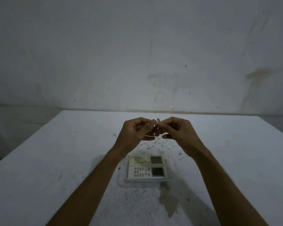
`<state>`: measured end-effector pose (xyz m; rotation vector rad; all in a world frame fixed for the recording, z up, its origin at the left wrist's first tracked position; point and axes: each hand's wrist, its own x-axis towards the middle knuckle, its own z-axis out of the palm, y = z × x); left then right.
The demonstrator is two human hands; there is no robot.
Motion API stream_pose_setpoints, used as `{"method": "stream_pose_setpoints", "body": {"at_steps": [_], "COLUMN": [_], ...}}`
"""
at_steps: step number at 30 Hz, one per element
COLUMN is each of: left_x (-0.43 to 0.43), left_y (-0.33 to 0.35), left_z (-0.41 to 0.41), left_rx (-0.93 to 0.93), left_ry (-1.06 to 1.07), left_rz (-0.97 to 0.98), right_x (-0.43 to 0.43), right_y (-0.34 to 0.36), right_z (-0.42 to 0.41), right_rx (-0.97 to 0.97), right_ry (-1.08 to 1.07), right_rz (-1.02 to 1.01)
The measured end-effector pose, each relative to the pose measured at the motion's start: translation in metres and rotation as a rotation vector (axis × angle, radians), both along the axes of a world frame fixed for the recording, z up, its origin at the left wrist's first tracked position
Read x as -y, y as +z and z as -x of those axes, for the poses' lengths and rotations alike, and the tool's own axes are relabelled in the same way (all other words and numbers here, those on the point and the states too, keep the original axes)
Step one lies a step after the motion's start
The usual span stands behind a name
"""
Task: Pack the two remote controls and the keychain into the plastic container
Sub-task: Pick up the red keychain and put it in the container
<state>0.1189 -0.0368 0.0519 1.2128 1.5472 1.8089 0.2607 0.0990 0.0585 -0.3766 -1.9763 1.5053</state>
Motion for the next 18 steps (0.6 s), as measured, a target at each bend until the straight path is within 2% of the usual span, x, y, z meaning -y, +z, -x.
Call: {"method": "stream_pose_setpoints", "body": {"at_steps": [5, 8, 12, 18], "left_x": [0.013, 0.021, 0.027, 0.028], "left_y": [-0.007, -0.011, -0.018, -0.026], "left_z": [-0.015, -0.022, -0.031, -0.051], "left_rx": [-0.062, -0.058, -0.001, -0.285], "left_ry": [-0.126, -0.186, -0.167, -0.081], "left_rz": [0.242, 0.271, 0.257, 0.305], "right_x": [0.011, 0.016, 0.025, 0.031], "right_y": [-0.017, -0.022, -0.029, -0.031], "right_z": [-0.025, -0.037, -0.047, -0.059], "right_rx": [0.133, 0.155, 0.117, 0.161], "right_ry": [-0.017, 0.006, 0.003, -0.033], "right_rz": [-0.103, -0.077, -0.002, -0.089]}}
